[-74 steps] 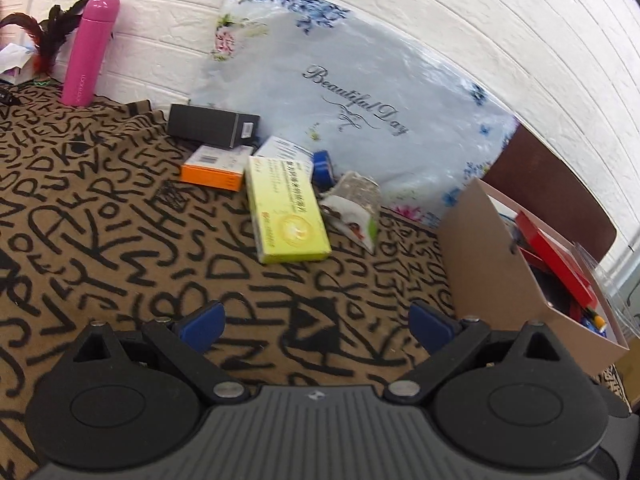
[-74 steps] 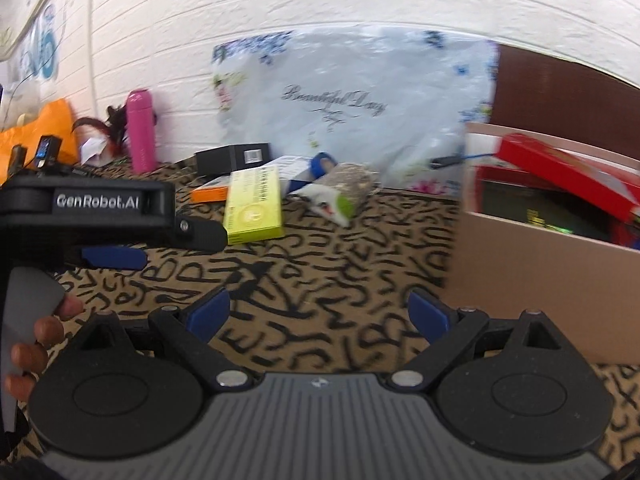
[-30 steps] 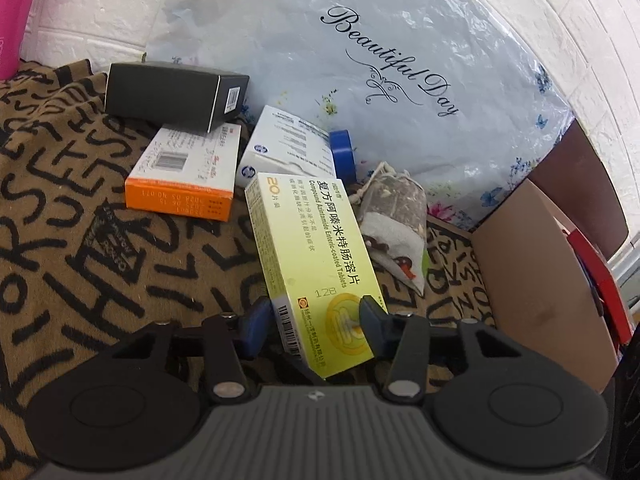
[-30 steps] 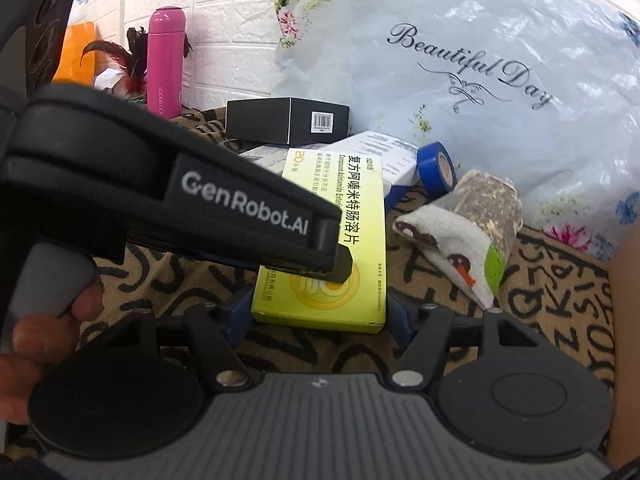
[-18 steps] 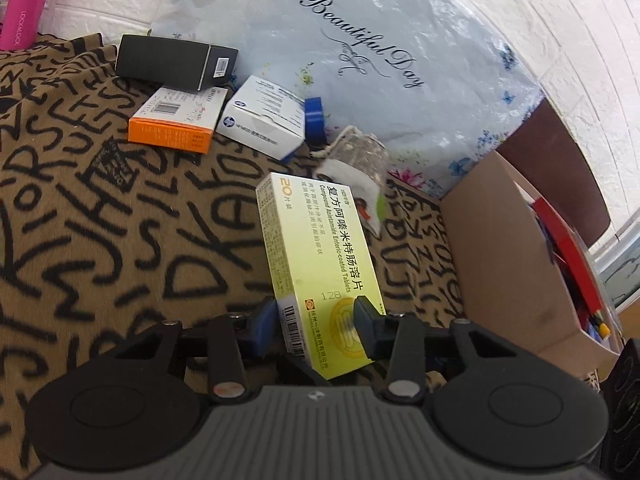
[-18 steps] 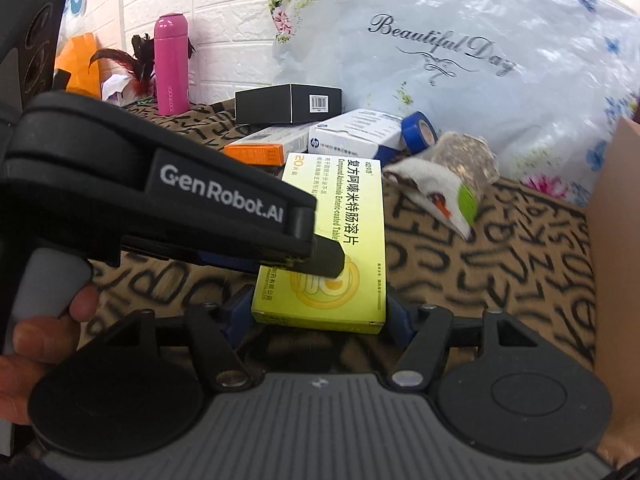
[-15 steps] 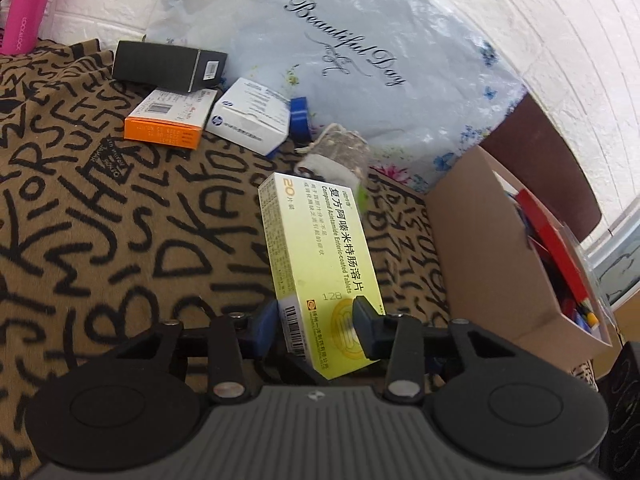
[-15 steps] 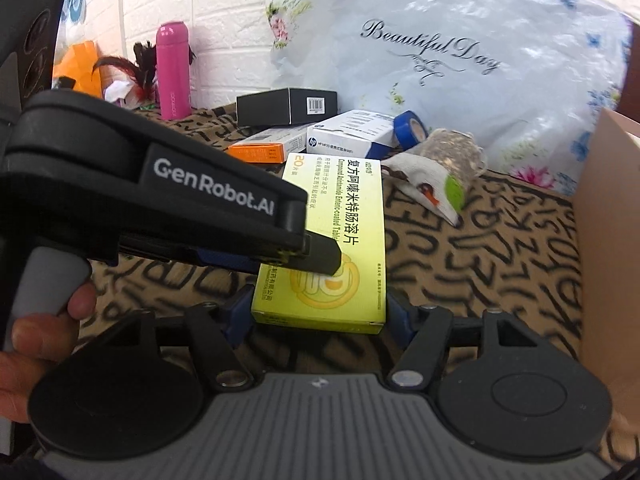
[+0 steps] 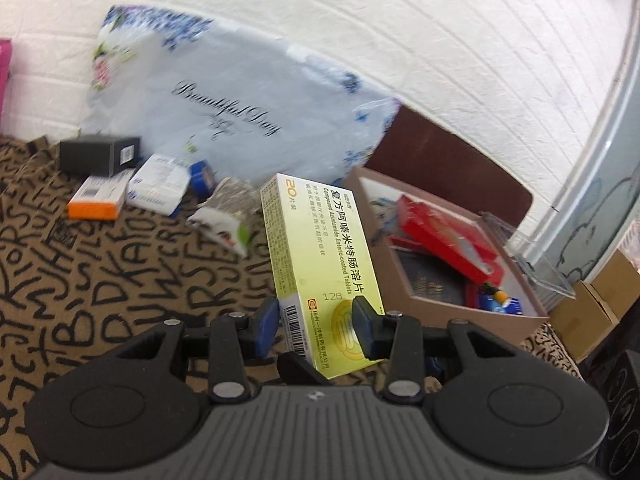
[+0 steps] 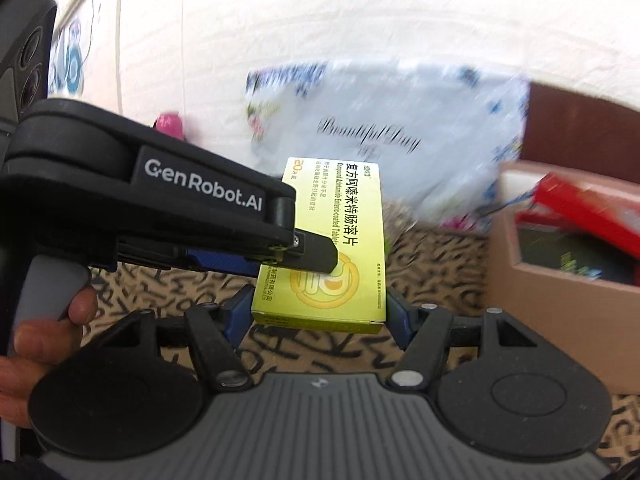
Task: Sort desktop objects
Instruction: 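Carry the yellow medicine box with the left tool over the cardboard box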
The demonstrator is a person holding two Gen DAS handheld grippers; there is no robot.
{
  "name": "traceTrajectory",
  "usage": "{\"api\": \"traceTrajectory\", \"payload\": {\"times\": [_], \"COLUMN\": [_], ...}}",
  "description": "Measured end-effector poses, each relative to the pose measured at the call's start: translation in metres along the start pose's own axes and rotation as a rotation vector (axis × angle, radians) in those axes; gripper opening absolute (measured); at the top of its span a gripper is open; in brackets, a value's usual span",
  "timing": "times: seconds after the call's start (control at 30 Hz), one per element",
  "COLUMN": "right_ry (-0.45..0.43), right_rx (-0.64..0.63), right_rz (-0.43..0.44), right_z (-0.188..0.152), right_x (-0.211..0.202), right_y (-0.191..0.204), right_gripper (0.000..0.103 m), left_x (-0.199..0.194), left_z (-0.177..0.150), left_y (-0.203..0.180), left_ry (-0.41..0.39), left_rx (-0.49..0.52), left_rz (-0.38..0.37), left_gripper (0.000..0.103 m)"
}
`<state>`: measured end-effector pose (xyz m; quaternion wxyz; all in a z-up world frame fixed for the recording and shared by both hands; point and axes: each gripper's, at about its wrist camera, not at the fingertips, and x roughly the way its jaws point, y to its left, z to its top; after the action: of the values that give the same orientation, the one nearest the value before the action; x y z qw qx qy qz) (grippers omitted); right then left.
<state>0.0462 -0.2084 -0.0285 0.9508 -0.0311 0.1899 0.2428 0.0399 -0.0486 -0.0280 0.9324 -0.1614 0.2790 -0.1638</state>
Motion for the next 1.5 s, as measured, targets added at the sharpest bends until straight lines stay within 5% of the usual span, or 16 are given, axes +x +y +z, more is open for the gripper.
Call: {"api": "traceTrajectory", "payload": {"times": [0.47, 0.77, 1.0, 1.37, 1.5], "right_ry": [-0.163, -0.185, -0.174, -0.133, -0.132], "right_rx": [0.119, 0.189, 0.271, 0.251, 0.222], "right_rz": [-0.256, -0.420, -0.448, -0.525, -0.558], "right_z": [0.000, -0.007, -0.015, -0.023, -0.025], "right_x": [-0.069, -0.088, -0.082, -0.058, -0.054], "right_y": [-0.092, -0.168, -0.210, -0.242, -0.244], "right_gripper": [0.066, 0.066, 0.065, 0.065, 0.067], "left_x": [0.061, 0.125, 0.168, 0.193, 0.190], "left_z": [0.010, 0.007, 0.006, 0.008, 0.008], "left_y": [-0.121, -0.177, -0.191, -0.198, -0.198], "left_ry": [0.029, 0.091, 0.166, 0.160, 0.134], "left_rx": [0.139, 0.160, 0.132, 0.167, 0.173], "left_rz": [-0.243, -0.379, -0.390, -0.326, -0.318], "left_gripper": [0.042, 0.042, 0.042, 0.036, 0.059]}}
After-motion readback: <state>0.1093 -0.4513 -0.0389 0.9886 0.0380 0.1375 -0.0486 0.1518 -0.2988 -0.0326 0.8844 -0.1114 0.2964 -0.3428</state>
